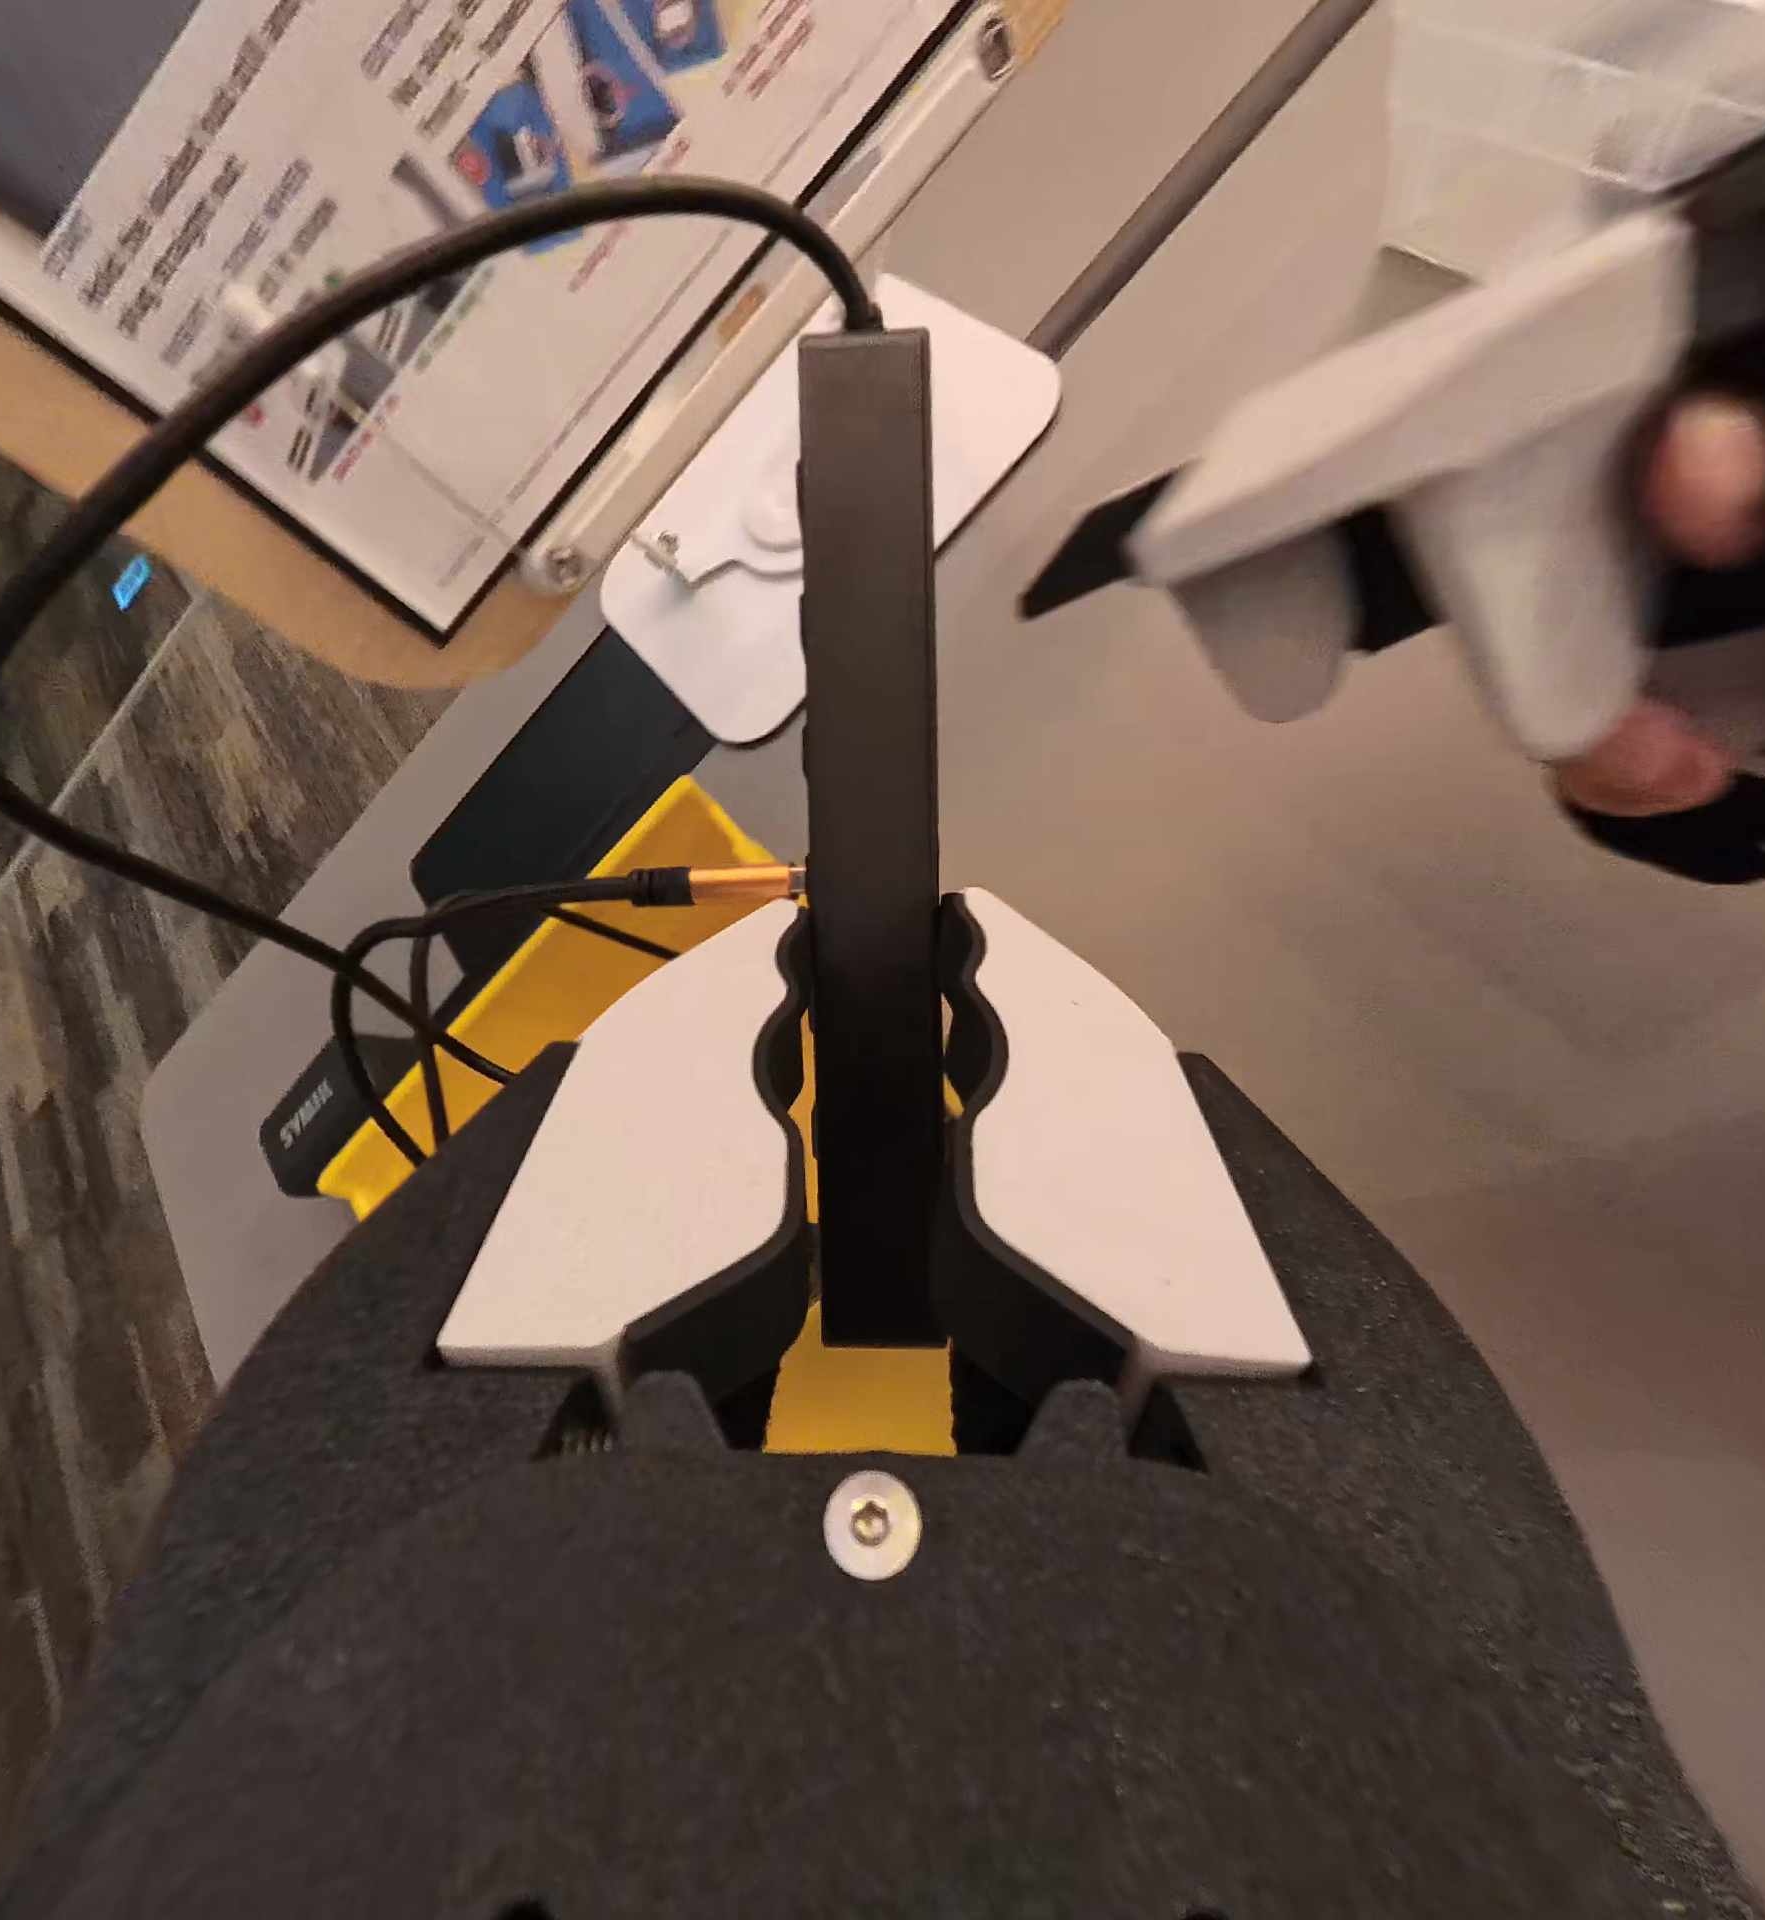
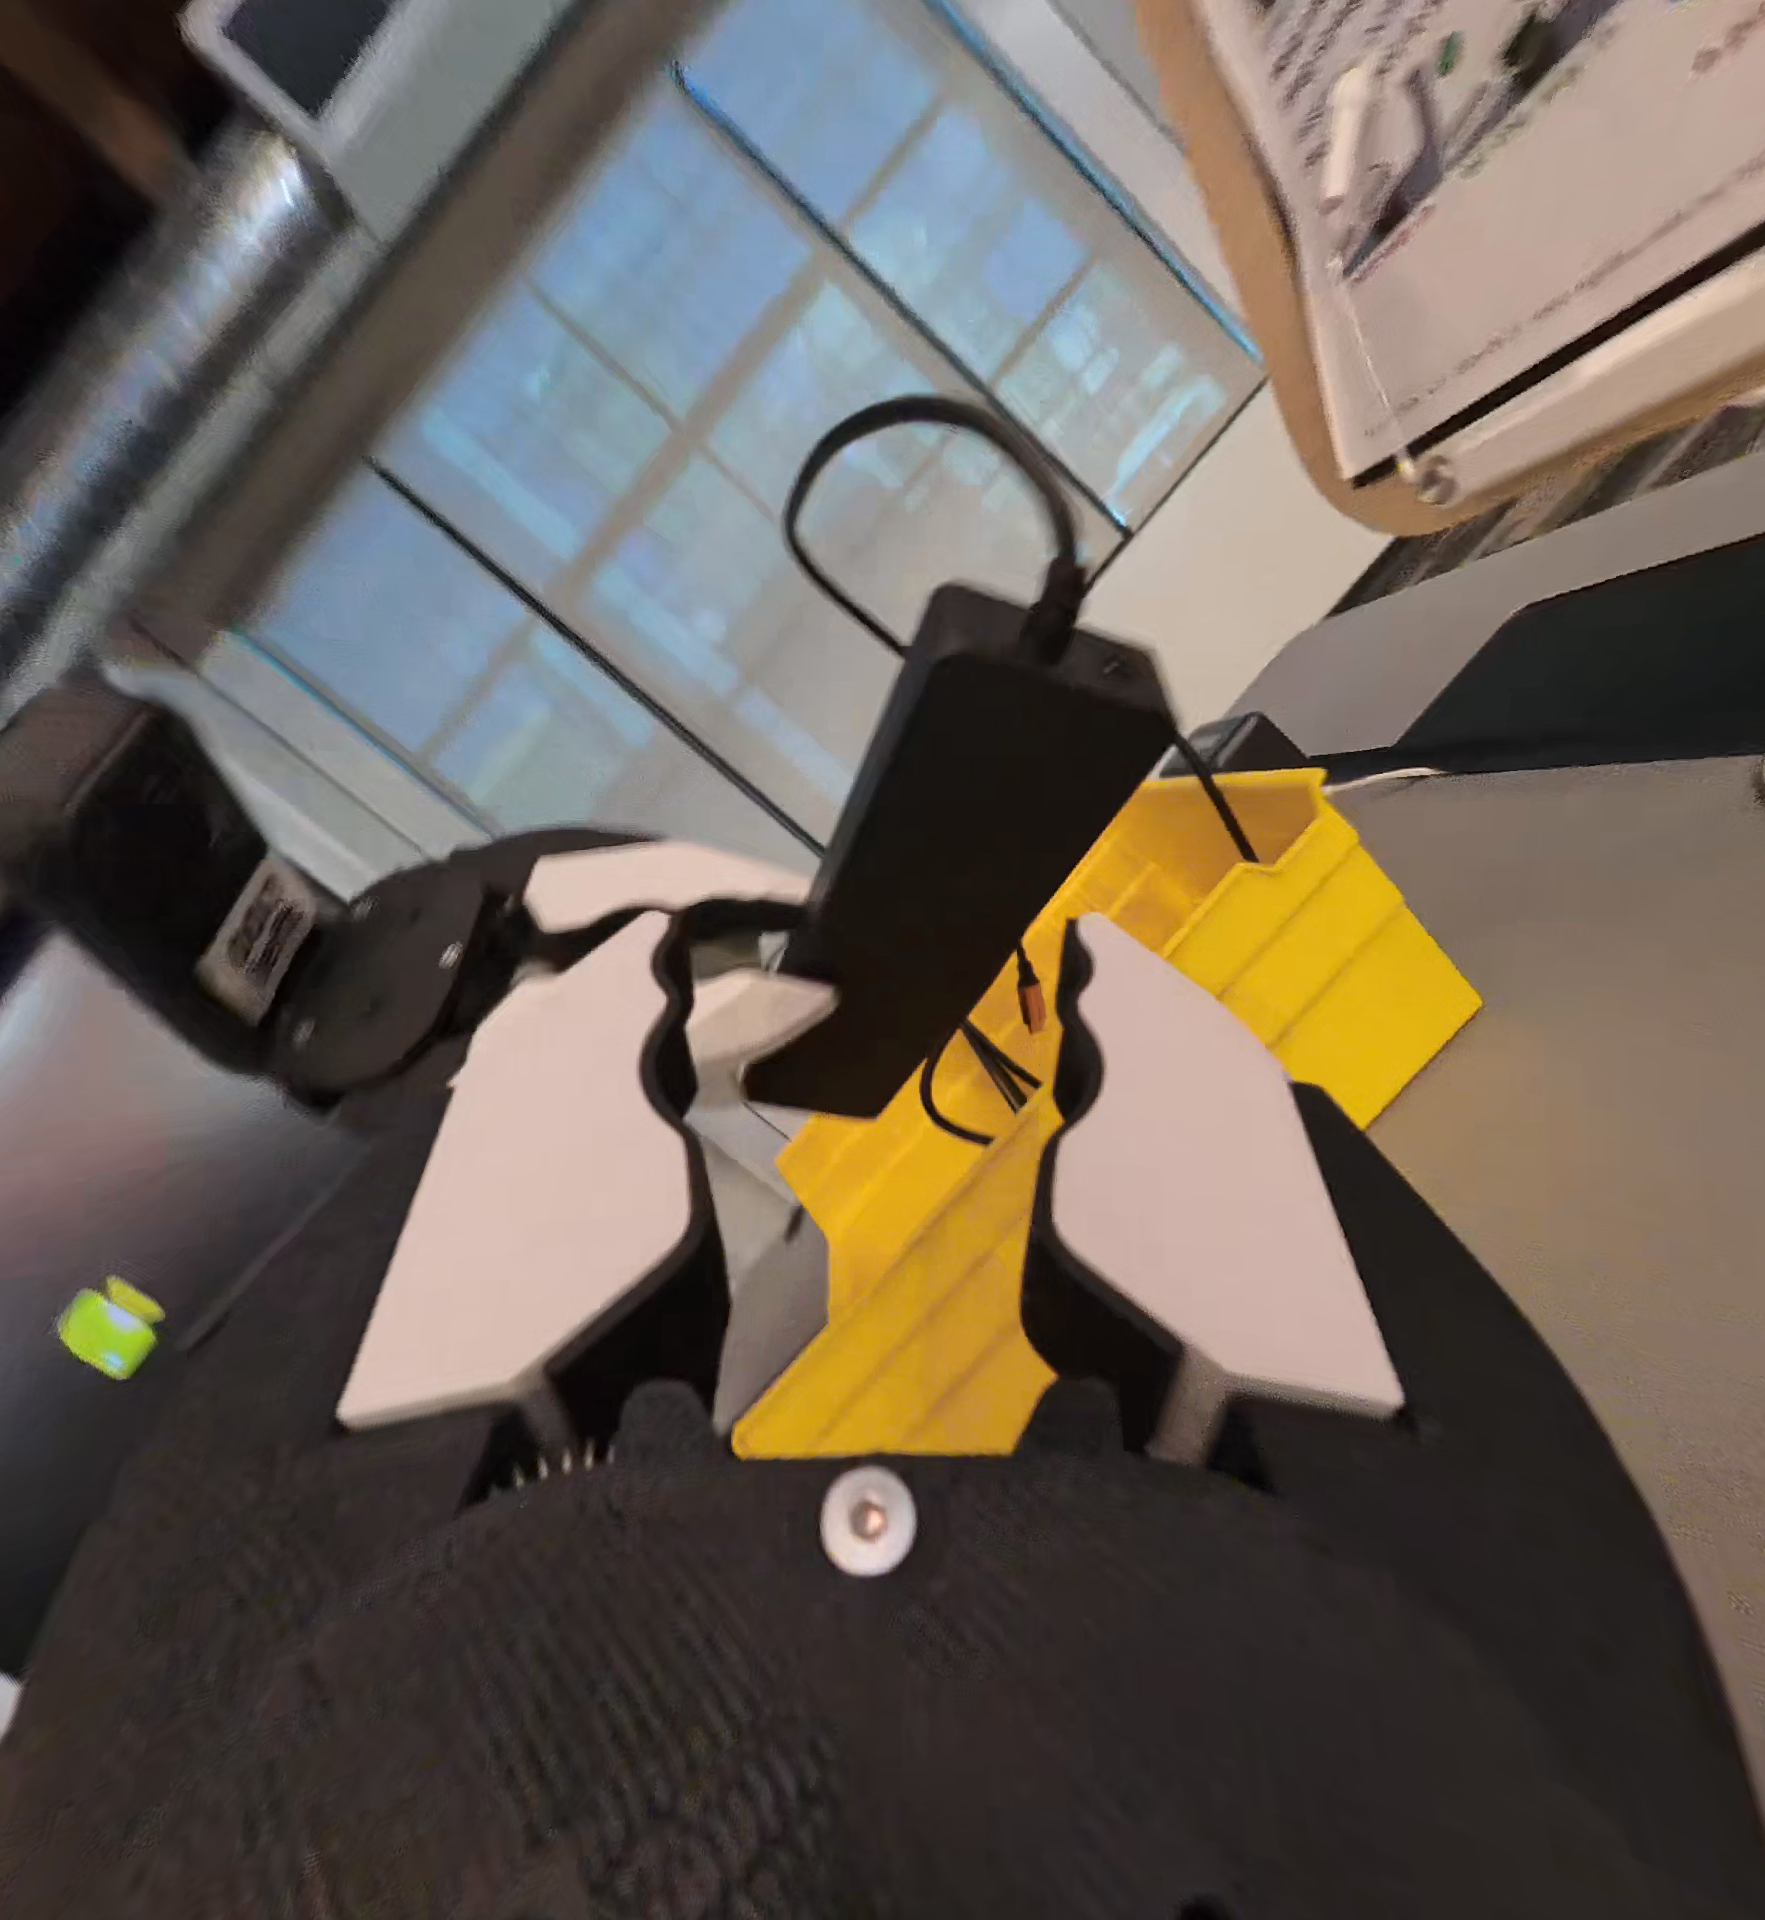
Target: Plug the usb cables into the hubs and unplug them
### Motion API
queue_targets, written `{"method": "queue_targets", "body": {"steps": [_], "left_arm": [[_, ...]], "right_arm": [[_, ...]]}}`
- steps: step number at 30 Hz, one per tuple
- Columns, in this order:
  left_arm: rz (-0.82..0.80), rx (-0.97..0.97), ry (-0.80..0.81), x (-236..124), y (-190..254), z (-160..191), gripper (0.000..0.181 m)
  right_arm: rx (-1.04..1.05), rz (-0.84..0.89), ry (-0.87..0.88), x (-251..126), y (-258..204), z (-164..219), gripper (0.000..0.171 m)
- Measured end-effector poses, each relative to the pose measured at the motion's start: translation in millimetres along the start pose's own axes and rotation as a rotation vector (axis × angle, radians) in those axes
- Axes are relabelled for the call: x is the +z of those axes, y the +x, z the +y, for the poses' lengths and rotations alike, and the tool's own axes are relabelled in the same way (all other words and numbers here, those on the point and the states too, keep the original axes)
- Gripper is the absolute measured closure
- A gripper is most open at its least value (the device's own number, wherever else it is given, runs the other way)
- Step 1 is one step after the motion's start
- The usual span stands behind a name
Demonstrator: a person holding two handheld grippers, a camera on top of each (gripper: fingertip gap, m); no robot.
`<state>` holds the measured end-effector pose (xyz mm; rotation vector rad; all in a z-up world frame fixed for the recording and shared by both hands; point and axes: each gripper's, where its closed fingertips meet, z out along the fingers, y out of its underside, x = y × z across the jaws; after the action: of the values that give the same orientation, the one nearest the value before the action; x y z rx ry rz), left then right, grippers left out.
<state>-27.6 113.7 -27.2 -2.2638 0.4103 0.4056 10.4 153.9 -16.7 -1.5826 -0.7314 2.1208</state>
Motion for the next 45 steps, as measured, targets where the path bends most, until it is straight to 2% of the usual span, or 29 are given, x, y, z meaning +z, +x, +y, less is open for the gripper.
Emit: {"method": "queue_targets", "body": {"steps": [3, 5, 7, 8, 12, 15, 19, 22, 24, 26, 30, 35, 38, 42, 45], "left_arm": [[0.012, 0.063, 0.024, -4.0, 21.1, -16.2, 0.158], [0.026, 0.102, 0.045, -4.7, 35.3, -26.4, 0.158], [0.043, 0.120, 0.049, -3.6, 47.6, -32.5, 0.158], [0.036, 0.124, 0.030, -2.7, 50.4, -31.1, 0.158], [0.074, 0.105, 0.132, -13.2, 60.7, -44.9, 0.157], [0.103, 0.006, 0.210, -39.1, 52.8, -49.9, 0.144], [0.322, -0.156, 0.327, -71.9, 55.9, -49.0, 0.137], [0.643, -0.257, 0.422, -92.9, 78.4, -57.9, 0.139], [0.807, -0.247, 0.426, -103.9, 94.5, -59.4, 0.145], [0.883, -0.191, 0.439, -110.6, 108.7, -59.9, 0.145], [0.919, -0.164, 0.412, -105.3, 129.0, -64.5, 0.143], [0.934, -0.060, 0.313, -96.3, 164.6, -57.2, 0.143], [0.890, -0.082, 0.361, -82.0, 168.1, -71.1, 0.141], [1.039, -0.190, 0.478, -79.6, 182.6, -94.0, 0.138], [1.094, -0.192, 0.475, -77.6, 193.1, -95.4, 0.138]], "right_arm": [[0.061, 0.019, 0.053, -2.8, 12.0, -7.7, 0.093], [0.090, -0.011, 0.069, -4.9, 8.9, -10.7, 0.093], [0.140, -0.066, 0.072, -8.3, 0.2, -13.1, 0.113], [0.151, -0.084, 0.089, -11.8, -2.5, -16.3, 0.117], [0.071, -0.116, 0.081, -23.7, -14.6, -27.4, 0.117], [-0.055, -0.125, 0.072, -34.7, -34.2, -44.2, 0.117], [-0.187, -0.169, 0.037, -53.9, -68.0, -65.0, 0.117], [-0.202, -0.238, -0.024, -66.3, -89.9, -71.0, 0.117], [-0.185, -0.280, -0.058, -72.4, -100.1, -72.1, 0.117], [-0.182, -0.324, -0.072, -77.4, -111.1, -72.7, 0.117], [-0.180, -0.398, -0.059, -87.2, -131.9, -78.8, 0.117], [-0.213, -0.385, -0.070, -98.5, -140.5, -84.7, 0.117], [-0.213, -0.407, -0.060, -104.4, -150.6, -87.8, 0.117], [-0.239, -0.400, -0.058, -108.2, -155.9, -88.1, 0.117], [-0.213, -0.393, -0.043, -110.7, -150.6, -92.7, 0.117]]}}
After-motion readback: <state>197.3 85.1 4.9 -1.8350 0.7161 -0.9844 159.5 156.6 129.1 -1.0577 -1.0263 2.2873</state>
